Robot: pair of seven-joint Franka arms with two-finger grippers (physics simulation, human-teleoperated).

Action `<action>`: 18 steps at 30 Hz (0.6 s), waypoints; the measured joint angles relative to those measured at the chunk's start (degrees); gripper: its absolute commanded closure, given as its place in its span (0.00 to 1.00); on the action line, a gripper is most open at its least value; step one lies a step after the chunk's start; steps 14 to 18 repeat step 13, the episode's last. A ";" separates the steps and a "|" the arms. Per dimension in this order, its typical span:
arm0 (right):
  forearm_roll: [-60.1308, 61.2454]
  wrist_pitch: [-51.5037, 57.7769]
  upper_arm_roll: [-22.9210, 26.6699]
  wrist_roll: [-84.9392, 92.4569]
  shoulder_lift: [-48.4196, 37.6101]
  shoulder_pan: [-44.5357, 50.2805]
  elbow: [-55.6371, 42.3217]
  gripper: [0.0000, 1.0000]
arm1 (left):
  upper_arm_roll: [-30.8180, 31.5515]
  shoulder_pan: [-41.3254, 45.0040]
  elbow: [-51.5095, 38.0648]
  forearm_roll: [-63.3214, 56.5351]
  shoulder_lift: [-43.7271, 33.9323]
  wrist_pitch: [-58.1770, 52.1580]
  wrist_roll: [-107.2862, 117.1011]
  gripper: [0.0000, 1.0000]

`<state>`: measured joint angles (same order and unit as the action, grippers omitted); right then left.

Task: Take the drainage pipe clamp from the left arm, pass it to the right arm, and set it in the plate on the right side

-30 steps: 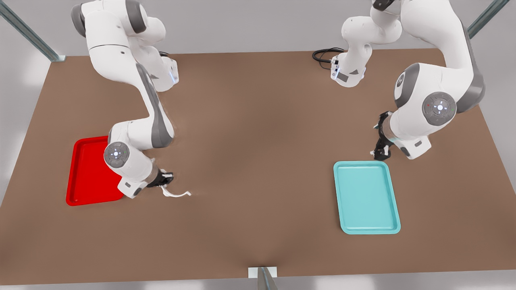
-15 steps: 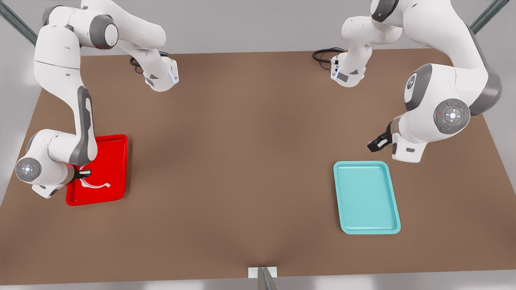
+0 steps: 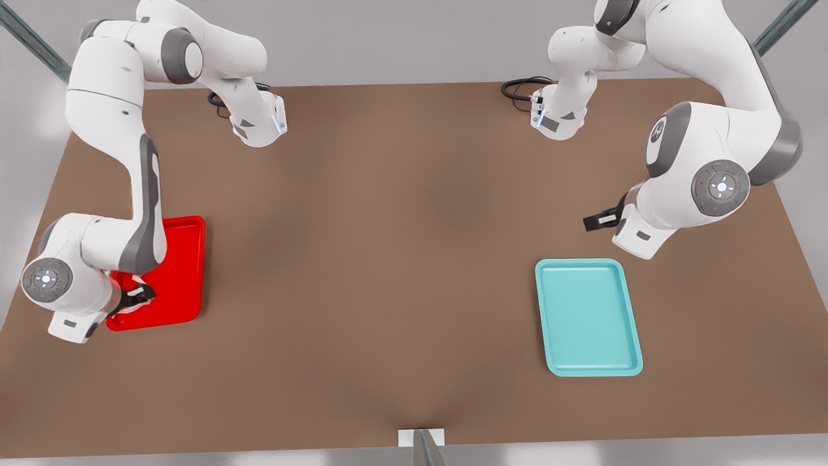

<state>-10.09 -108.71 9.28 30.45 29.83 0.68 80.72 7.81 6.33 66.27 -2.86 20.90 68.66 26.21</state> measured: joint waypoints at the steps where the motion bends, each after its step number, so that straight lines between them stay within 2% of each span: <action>1: 1.91 1.95 0.04 0.40 -0.02 0.50 -3.41 0.00 | 0.00 0.00 -0.01 0.00 0.00 -0.02 -0.75 0.00; 4: 8.03 8.84 0.13 0.05 -2.65 0.99 -10.27 0.00 | 0.00 0.00 0.01 -0.01 0.00 -0.07 -2.77 0.00; 8: 15.60 17.99 -0.07 -5.68 -7.56 6.45 -9.92 0.00 | 0.00 -0.08 0.01 -0.01 0.00 -0.14 -4.98 0.00; 10: 14.85 20.60 -0.03 -8.77 -10.56 9.47 -8.97 0.00 | 0.00 -0.09 0.01 -0.01 0.00 -0.17 -5.92 0.00; 13: 13.17 20.89 0.31 -12.51 -16.35 9.84 -0.33 0.00 | 0.00 -0.09 0.01 -0.01 0.00 -0.20 -7.15 0.00; 18: 13.17 20.89 0.31 -12.51 -16.35 9.84 -0.33 0.00 | 0.00 -0.09 0.01 -0.01 0.00 -0.20 -7.15 0.00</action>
